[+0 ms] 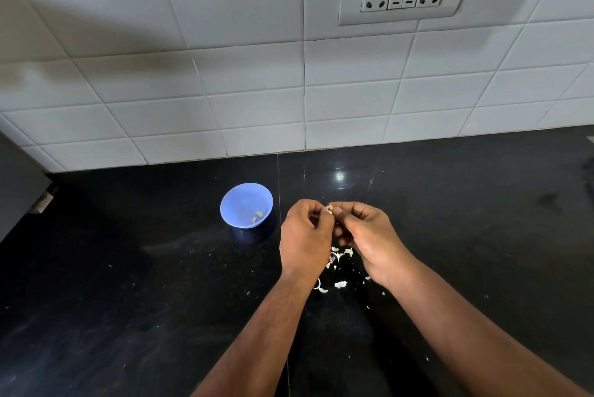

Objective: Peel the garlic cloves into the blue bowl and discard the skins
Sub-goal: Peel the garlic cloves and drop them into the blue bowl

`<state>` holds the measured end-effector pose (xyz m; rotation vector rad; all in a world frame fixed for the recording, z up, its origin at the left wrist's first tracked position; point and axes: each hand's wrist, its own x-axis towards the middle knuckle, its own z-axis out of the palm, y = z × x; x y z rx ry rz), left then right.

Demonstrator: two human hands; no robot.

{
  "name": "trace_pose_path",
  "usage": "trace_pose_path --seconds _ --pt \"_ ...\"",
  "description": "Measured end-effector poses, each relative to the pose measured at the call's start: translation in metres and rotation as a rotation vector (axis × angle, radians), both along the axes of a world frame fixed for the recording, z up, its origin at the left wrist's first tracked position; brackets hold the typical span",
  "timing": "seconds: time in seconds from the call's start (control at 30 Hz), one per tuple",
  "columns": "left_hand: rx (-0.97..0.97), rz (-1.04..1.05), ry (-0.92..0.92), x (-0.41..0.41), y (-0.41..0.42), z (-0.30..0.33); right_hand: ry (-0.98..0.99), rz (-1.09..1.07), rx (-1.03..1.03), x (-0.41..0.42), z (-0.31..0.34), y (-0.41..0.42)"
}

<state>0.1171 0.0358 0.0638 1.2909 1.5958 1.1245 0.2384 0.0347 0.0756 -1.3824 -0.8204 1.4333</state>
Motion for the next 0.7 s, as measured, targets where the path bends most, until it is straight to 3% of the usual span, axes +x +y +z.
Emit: trace_pose_path --seconds 0.13,0.33,0.5,0.7 --pt "-0.042 0.054 -0.063 -0.008 0.005 0.0 0.015 -0.003 -0.017 0.0 -0.003 0.0" --pt "-0.197 -0.085 0.092 -0.022 0.007 -0.002 0.045 -0.04 -0.025 -0.001 -0.003 0.0" --pt "-0.175 -0.152 0.163 -0.025 0.004 -0.001 0.001 -0.125 -0.018 0.001 -0.002 0.0" --pt "-0.212 -0.222 0.093 -0.026 0.011 -0.001 -0.027 -0.193 -0.027 0.007 -0.002 0.002"
